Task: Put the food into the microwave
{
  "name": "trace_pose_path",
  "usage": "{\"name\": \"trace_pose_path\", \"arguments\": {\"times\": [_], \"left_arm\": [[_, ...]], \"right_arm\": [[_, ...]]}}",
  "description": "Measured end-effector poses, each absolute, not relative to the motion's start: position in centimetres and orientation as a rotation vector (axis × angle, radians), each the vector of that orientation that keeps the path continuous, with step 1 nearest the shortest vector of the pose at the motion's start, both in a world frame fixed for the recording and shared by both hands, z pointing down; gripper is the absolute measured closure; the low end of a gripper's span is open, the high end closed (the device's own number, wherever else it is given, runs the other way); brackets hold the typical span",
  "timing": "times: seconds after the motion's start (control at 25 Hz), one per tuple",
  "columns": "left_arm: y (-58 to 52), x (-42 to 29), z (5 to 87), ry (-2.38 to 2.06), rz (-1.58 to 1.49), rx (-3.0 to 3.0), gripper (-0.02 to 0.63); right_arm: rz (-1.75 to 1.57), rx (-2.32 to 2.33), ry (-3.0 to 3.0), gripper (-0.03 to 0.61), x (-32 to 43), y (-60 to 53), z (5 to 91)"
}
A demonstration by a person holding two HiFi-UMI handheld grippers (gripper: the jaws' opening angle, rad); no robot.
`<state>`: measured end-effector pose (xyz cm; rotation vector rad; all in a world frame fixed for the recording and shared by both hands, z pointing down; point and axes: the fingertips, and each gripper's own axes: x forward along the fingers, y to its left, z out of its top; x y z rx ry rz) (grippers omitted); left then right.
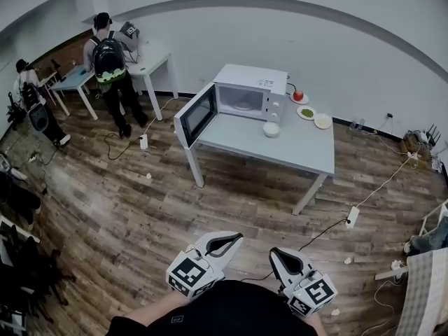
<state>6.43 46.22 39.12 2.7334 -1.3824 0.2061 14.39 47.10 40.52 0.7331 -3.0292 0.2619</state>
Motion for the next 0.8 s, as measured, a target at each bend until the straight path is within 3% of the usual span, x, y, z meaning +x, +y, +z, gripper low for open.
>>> {"name": "trace_pose_path", "arguments": {"times": [0.28, 0.8], "left_arm": [[45.5, 9.4, 39.4, -1.388, 0.228, 2.708, 0.606], [33.8, 7.8, 39.7, -1.289, 0.192, 2.779, 0.606]], "right_arm": [[0.340, 0.768, -3.070, 0.557, 18.5, 46.5, 40.8], [0.405, 0.838, -3.019, 0.558, 16.3, 36.3, 42.9]]}}
